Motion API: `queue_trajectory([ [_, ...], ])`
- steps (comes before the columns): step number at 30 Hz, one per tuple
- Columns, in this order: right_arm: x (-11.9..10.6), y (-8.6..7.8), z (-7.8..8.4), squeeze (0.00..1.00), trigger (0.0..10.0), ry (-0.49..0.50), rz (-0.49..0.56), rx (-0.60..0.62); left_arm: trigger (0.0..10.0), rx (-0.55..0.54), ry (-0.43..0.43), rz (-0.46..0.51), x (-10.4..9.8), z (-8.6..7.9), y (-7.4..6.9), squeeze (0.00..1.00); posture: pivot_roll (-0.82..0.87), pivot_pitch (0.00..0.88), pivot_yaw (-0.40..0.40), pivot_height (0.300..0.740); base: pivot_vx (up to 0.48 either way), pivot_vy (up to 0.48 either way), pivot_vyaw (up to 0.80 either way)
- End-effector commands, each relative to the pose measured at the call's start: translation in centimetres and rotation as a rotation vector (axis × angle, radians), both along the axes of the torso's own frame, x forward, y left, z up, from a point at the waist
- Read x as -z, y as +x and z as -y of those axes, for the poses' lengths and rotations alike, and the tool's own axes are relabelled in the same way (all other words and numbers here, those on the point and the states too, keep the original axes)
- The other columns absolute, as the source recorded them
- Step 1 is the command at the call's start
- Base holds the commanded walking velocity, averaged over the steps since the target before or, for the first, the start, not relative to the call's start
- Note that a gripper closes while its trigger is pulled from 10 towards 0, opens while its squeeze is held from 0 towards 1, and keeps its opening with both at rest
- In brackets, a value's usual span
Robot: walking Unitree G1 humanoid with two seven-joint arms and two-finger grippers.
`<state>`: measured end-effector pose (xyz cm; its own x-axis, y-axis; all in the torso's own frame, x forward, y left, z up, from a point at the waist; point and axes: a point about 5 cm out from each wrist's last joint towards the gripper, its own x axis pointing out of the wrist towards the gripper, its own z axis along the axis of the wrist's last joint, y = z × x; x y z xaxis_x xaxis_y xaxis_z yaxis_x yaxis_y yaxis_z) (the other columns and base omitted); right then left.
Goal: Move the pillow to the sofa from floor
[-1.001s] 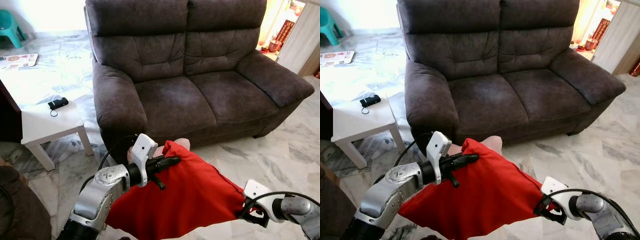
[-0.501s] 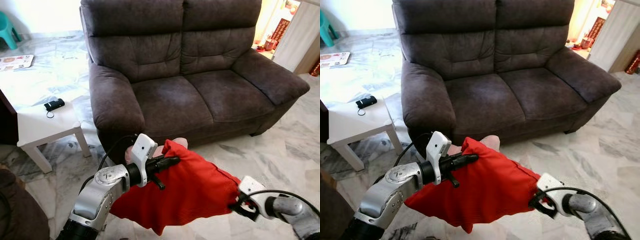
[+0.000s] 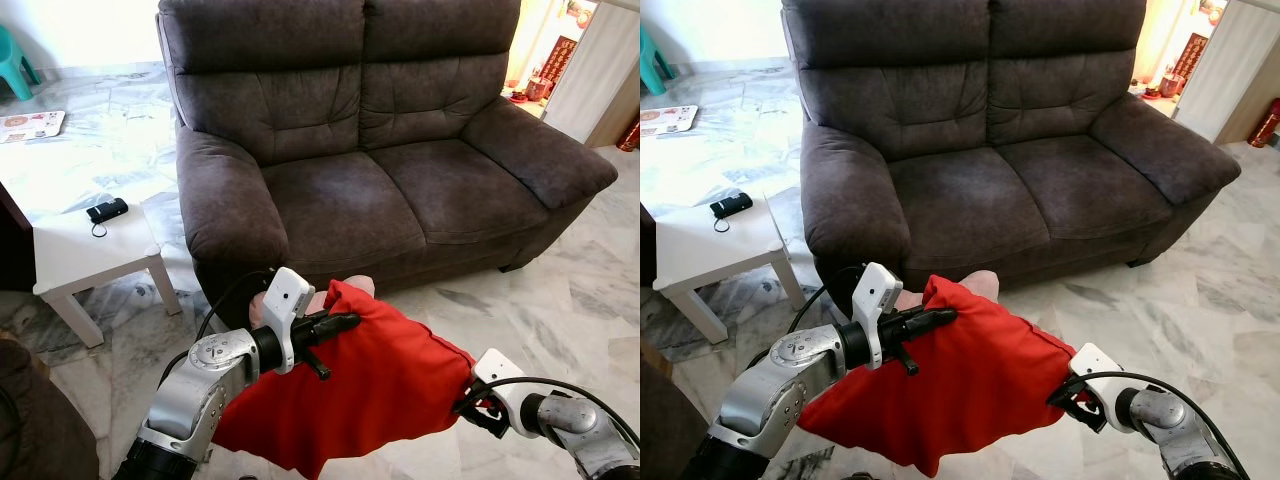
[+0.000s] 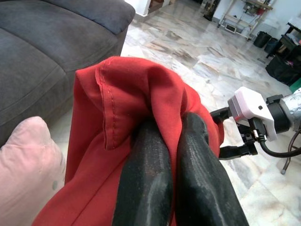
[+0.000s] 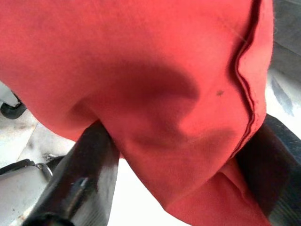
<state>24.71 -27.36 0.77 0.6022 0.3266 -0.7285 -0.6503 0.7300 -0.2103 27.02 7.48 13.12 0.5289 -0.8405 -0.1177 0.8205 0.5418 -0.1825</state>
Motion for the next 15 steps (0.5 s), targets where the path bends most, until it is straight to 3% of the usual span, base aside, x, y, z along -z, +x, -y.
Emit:
queue_trajectory([
  [1, -0.1, 0.3, 0.0, 0.00, 0.0, -0.018, 0.004, -0.022, 10.0, 0.029, -0.061, 0.119, -2.4, 0.8, 0.2, 0.00, 0.11, 0.000, -0.046, 0.740, 0.000, 0.000, 0.00],
  [15, -1.3, 1.8, -0.9, 0.00, 0.0, 0.053, 0.107, 0.014, 10.0, 0.004, -0.053, 0.120, -2.2, 0.4, 0.4, 0.00, 0.11, 0.000, -0.047, 0.740, 0.000, 0.000, 0.00],
])
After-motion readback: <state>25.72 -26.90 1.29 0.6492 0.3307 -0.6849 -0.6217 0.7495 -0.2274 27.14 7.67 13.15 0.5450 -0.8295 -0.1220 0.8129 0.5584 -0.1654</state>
